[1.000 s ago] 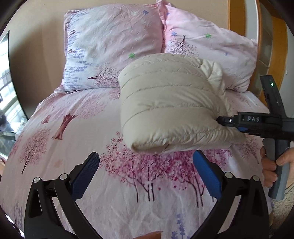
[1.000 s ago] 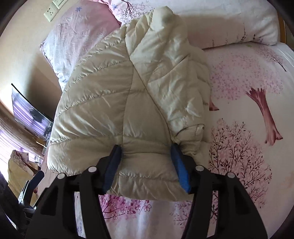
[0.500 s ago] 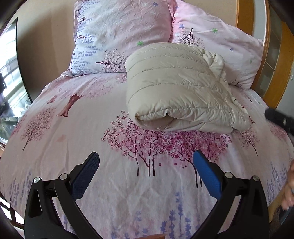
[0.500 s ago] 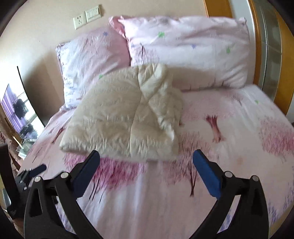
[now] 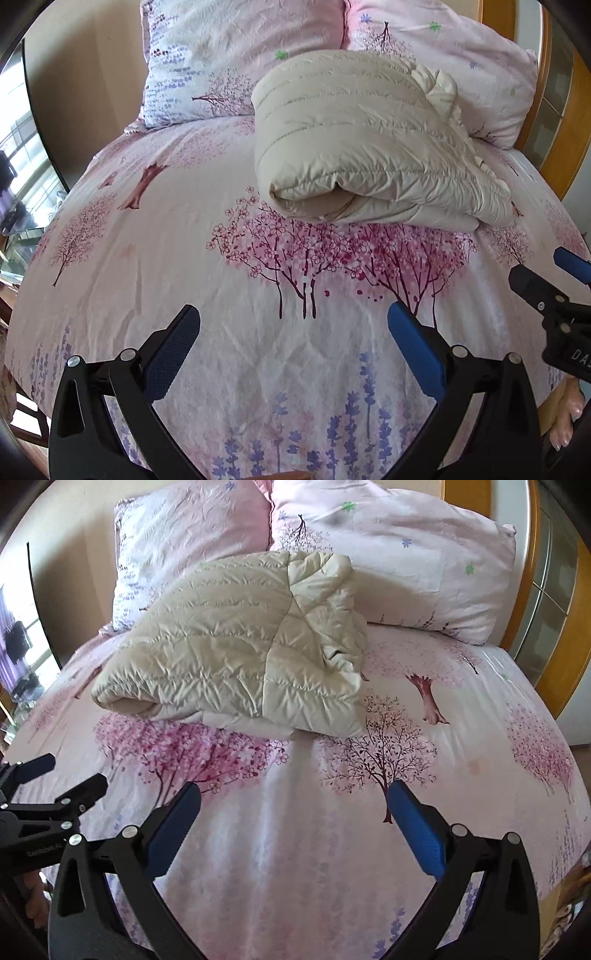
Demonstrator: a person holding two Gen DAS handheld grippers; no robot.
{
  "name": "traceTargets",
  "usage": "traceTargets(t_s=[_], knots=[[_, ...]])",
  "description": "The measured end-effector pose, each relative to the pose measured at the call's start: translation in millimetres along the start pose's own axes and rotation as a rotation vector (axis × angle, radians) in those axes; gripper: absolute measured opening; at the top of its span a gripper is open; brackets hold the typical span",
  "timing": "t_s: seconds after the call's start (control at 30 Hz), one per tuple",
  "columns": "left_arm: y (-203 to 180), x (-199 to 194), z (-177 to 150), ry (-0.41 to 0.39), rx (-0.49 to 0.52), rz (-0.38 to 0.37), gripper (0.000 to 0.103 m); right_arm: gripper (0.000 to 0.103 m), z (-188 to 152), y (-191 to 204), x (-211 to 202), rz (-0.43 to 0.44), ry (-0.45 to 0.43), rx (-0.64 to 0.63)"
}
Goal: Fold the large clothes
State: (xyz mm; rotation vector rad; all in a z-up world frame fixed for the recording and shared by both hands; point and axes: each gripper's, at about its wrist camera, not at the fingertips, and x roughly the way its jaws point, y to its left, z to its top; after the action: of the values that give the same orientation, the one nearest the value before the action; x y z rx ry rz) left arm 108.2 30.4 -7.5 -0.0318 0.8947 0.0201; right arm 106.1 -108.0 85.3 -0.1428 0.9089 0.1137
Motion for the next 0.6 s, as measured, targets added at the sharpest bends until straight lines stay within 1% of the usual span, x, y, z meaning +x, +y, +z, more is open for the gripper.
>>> traceTargets(t_s=[0.17,0.6], knots=[[1.6,1.5,3.8,0.009,0.012,0.022,0.102,0.101,-1.7,-1.7,6.7,-0.009,0.029,-0.001],[9.6,7.4,9.2,0.034,-0.008,0.012,0.102,0.101,-2.3,-1.0,11.9,-0.002,0.046,-0.009]])
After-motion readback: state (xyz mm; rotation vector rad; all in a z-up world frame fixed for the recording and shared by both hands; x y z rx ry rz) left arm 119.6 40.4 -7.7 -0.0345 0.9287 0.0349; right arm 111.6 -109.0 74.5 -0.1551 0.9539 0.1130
